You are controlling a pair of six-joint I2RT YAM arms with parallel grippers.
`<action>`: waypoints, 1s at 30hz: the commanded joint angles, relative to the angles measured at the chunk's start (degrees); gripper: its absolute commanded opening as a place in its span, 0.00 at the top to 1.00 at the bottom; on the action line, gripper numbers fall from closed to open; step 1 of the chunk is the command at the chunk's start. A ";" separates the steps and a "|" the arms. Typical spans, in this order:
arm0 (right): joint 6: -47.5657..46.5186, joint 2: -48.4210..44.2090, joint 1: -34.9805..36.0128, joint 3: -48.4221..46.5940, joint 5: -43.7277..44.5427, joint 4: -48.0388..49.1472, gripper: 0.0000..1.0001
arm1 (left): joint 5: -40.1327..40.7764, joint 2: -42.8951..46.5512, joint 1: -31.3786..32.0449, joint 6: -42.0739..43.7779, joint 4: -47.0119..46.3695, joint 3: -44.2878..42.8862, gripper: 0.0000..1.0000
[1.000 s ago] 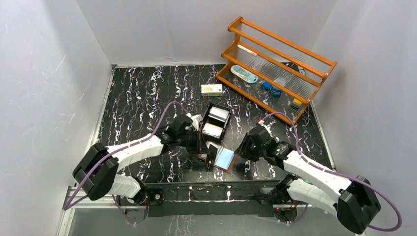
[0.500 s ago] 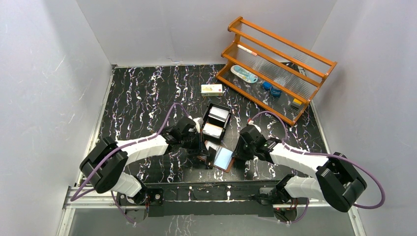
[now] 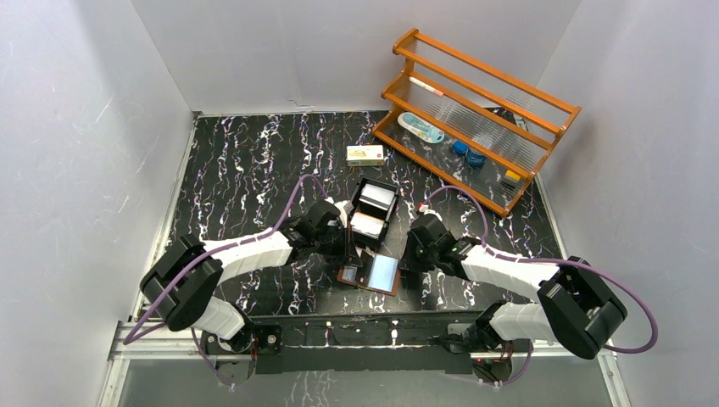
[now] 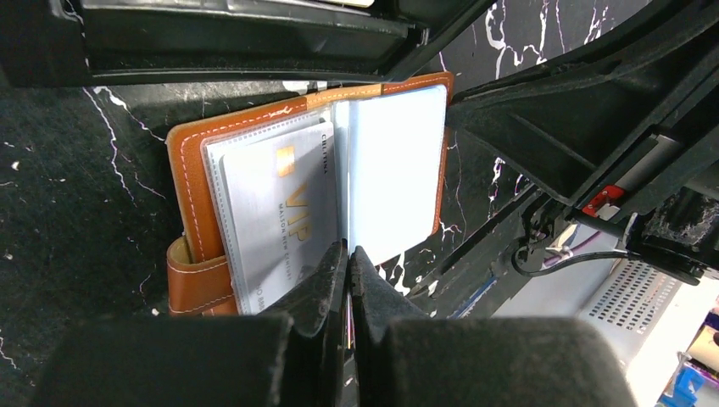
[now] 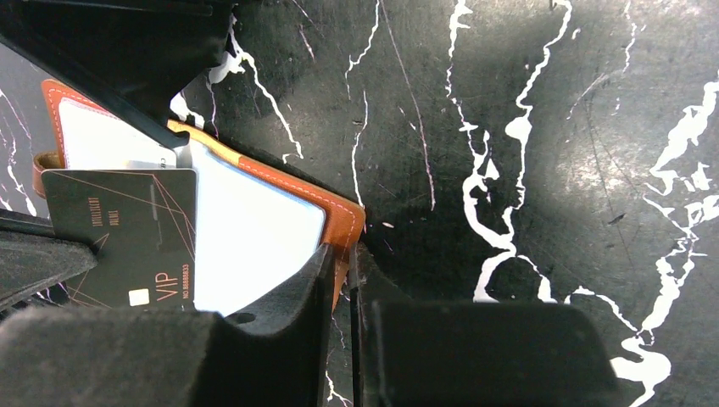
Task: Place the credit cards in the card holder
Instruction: Insert the credit card into the card holder.
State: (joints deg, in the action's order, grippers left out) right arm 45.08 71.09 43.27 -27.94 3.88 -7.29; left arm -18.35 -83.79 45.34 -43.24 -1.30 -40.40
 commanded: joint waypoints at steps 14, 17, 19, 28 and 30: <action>-1.28 0.11 0.27 3.94 1.13 -0.21 0.79 | -1.47 0.91 0.34 -4.28 -9.85 4.94 1.00; -0.74 0.18 0.30 4.10 1.18 -0.10 0.79 | -0.81 0.37 0.33 -6.46 -9.90 6.14 1.00; -0.45 0.20 0.32 4.27 1.13 0.04 0.79 | 0.21 0.57 0.45 -8.15 -9.67 6.99 1.00; 0.57 -0.85 0.28 5.44 1.72 0.34 0.79 | 4.91 2.72 1.13 -10.99 -5.05 8.53 1.00; 0.73 -0.84 0.32 5.44 1.68 0.42 0.79 | 4.75 2.59 1.38 -12.12 -6.12 9.18 1.00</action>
State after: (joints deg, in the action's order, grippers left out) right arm 46.13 69.17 43.27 -24.80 3.73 -2.81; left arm -15.79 -82.72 45.89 -53.67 -9.61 -32.99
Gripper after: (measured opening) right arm 0.208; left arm 0.009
